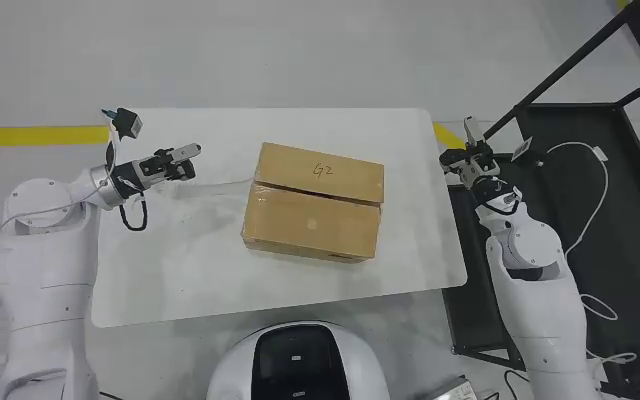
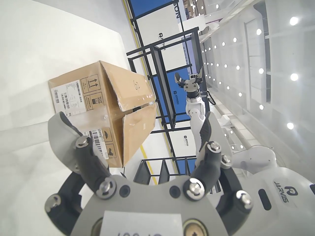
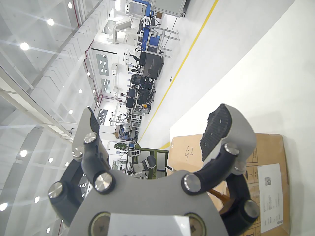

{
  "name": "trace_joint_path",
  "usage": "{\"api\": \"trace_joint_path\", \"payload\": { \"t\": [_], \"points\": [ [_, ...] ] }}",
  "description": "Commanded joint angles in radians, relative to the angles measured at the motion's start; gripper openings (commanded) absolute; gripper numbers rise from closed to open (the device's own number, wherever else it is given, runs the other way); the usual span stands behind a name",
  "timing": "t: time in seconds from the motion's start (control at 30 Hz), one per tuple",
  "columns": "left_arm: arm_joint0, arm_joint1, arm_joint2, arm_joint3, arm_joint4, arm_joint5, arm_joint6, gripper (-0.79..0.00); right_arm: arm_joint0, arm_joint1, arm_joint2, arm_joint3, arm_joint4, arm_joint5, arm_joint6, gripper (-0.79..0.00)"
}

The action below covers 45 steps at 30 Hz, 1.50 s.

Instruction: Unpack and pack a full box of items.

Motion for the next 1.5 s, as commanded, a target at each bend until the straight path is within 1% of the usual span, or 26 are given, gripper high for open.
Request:
{"api": "trace_joint_path", "payload": {
  "t": [0.0,0.37,0.47,0.53,0.57,0.67,0.73,0.87,0.97,1.0,1.07,1.13,1.2,1.33,1.4,1.47],
  "points": [
    [0.001,0.000,-0.001,-0.002,0.000,0.001,-0.001,0.000,0.000,0.000,0.000,0.000,0.000,0.000,0.000,0.000],
    [0.001,0.000,-0.001,-0.002,0.000,0.001,-0.001,0.000,0.000,-0.001,-0.003,-0.002,0.014,0.006,0.005,0.000],
    [0.016,0.000,0.005,-0.013,-0.030,0.006,0.009,0.000,0.006,-0.001,-0.005,-0.004,0.031,0.019,0.039,0.000],
    [0.014,0.003,0.009,-0.013,-0.054,-0.008,-0.021,0.000,0.011,0.000,-0.009,0.003,0.046,0.028,0.080,0.000],
    [0.009,0.004,0.017,-0.011,-0.065,-0.030,-0.060,0.000,0.013,0.001,-0.010,0.008,0.063,0.036,0.109,0.000],
    [-0.015,0.009,0.042,0.021,-0.065,-0.104,-0.123,0.000,0.017,0.004,-0.007,0.025,0.091,0.060,0.192,0.000],
    [-0.033,0.009,0.067,0.037,-0.092,-0.105,-0.121,0.000,0.019,0.008,-0.004,0.035,0.094,0.067,0.251,0.000],
    [-0.064,0.017,0.134,0.038,-0.113,-0.102,-0.124,0.000,0.025,0.012,-0.013,0.062,0.117,0.082,0.355,0.000],
    [-0.076,0.027,0.183,0.038,-0.163,-0.099,-0.127,0.000,0.039,0.015,-0.028,0.085,0.113,0.100,0.409,0.000],
    [-0.079,0.030,0.196,0.042,-0.184,-0.102,-0.125,0.000,0.045,0.017,-0.036,0.090,0.093,0.106,0.436,0.000],
    [-0.086,0.037,0.220,0.048,-0.209,-0.107,-0.119,0.000,0.054,0.024,-0.046,0.103,0.010,0.070,0.487,0.000],
    [-0.091,0.046,0.240,0.055,-0.219,-0.118,-0.109,0.000,0.062,0.028,-0.051,0.122,-0.015,0.043,0.527,0.000],
    [-0.091,0.055,0.260,0.056,-0.235,-0.122,-0.104,0.000,0.067,0.034,-0.051,0.145,-0.025,0.034,0.599,0.000],
    [-0.085,0.077,0.289,0.053,-0.256,-0.125,-0.102,0.000,0.068,0.050,-0.044,0.176,-0.027,0.040,0.824,0.000],
    [-0.086,0.087,0.301,0.059,-0.267,-0.131,-0.096,0.000,0.068,0.055,-0.050,0.188,-0.009,0.049,0.904,0.000],
    [-0.090,0.095,0.311,0.073,-0.292,-0.137,-0.089,0.000,0.068,0.057,-0.065,0.199,0.011,0.056,0.952,0.000]
  ]
}}
